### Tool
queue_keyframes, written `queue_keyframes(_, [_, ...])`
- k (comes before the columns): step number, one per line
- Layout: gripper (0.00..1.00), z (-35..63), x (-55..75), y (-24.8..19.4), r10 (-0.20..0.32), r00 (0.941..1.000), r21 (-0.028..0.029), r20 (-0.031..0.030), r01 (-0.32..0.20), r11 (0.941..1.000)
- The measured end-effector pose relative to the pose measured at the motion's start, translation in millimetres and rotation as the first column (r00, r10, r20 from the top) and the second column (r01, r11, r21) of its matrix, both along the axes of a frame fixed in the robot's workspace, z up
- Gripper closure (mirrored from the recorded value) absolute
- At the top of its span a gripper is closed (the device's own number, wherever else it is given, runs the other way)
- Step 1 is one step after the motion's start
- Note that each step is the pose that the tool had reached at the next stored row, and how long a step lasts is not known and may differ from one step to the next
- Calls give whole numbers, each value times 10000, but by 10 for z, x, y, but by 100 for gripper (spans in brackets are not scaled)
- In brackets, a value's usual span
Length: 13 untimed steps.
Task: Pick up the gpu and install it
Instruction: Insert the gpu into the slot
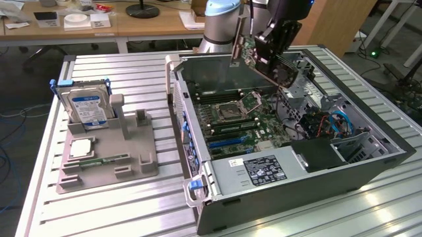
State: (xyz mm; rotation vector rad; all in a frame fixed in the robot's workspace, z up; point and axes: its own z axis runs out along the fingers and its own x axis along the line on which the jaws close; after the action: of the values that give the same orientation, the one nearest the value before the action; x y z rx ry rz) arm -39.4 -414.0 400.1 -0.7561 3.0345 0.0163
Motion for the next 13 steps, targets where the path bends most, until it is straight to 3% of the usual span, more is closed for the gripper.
queue_keyframes(2, [72, 0, 0, -1, 203, 9998, 0, 0, -203, 9998])
queue_keyframes(4, [72, -1, 0, -5, 941, 9956, 0, 0, -941, 9956])
queue_keyframes(13, [72, -2, 0, -10, 1893, 9819, 1, 0, -1893, 9819])
